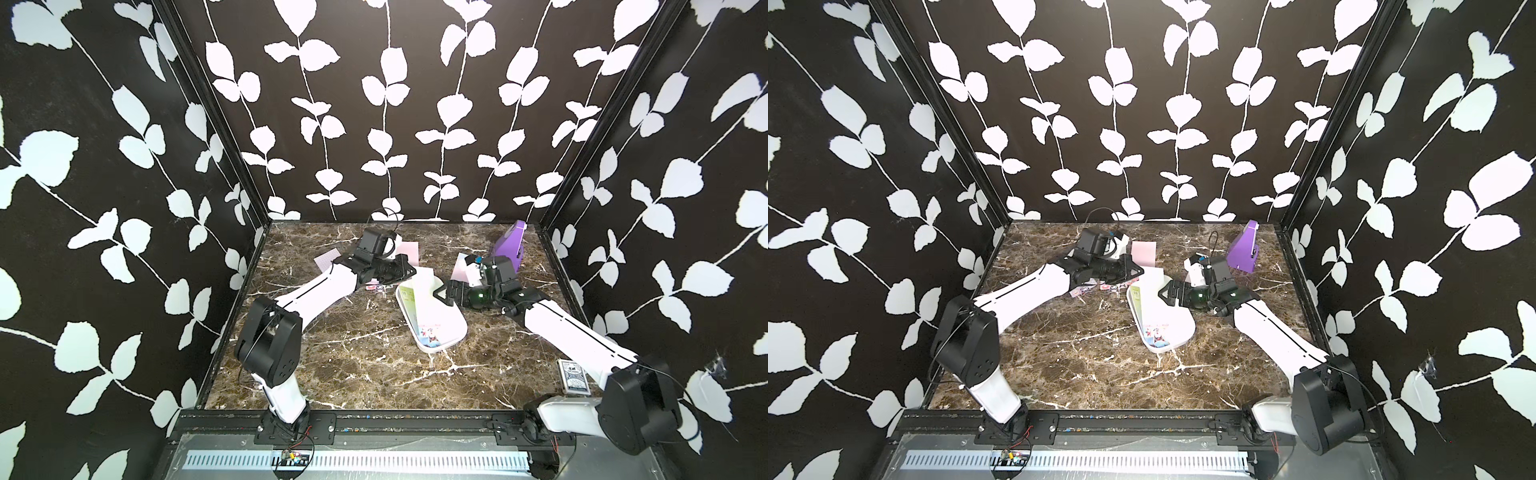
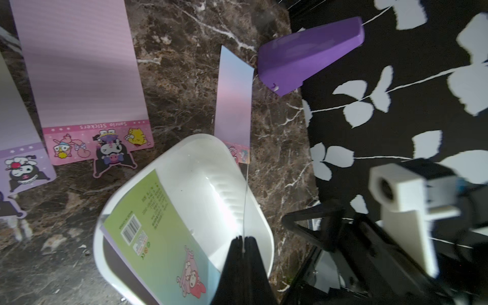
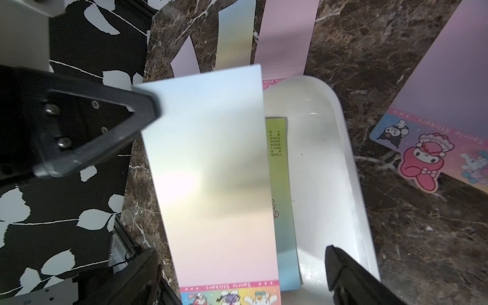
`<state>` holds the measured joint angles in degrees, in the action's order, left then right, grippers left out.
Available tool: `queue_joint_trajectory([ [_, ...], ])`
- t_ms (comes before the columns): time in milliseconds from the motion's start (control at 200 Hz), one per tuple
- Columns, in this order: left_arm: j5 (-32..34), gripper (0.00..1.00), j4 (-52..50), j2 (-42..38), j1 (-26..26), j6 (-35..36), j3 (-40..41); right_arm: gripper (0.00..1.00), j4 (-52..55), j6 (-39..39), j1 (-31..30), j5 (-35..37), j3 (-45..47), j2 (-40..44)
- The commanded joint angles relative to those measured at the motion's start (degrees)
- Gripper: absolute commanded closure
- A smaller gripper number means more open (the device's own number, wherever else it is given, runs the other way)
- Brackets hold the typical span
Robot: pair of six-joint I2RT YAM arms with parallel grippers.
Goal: Take the stickers out of the storage box
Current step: Pick up the sticker from the storage box.
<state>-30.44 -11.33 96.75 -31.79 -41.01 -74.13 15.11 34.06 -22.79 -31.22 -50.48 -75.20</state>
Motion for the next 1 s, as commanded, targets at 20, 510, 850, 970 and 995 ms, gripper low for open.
queue_joint_trajectory([
  [20, -6.3, 1.0, 6.7, -4.7, 1.8, -4.5, 3.3, 0.04, -5.5, 1.2, 0.2, -7.4, 3.1, 1.1],
  [510, -14.4, 1.0, 21.8, -8.7, 5.2, -15.7, 11.2, 0.47, -22.2, 10.3, 0.2, -17.4, 4.5, -2.7],
  [850, -16.2, 1.0, 23.1, -8.6, 6.4, -16.9, 11.3, 0.95, -24.8, 11.9, 0.2, -18.2, 5.1, -1.7],
  [970, -16.5, 1.0, 22.3, -8.3, 7.1, -16.0, 11.3, 1.0, -24.4, 11.9, 0.2, -18.1, 4.9, -1.3],
  [995, -16.6, 1.0, 21.8, -8.2, 7.4, -15.7, 11.2, 1.0, -24.2, 12.0, 0.2, -18.0, 4.8, -1.3],
])
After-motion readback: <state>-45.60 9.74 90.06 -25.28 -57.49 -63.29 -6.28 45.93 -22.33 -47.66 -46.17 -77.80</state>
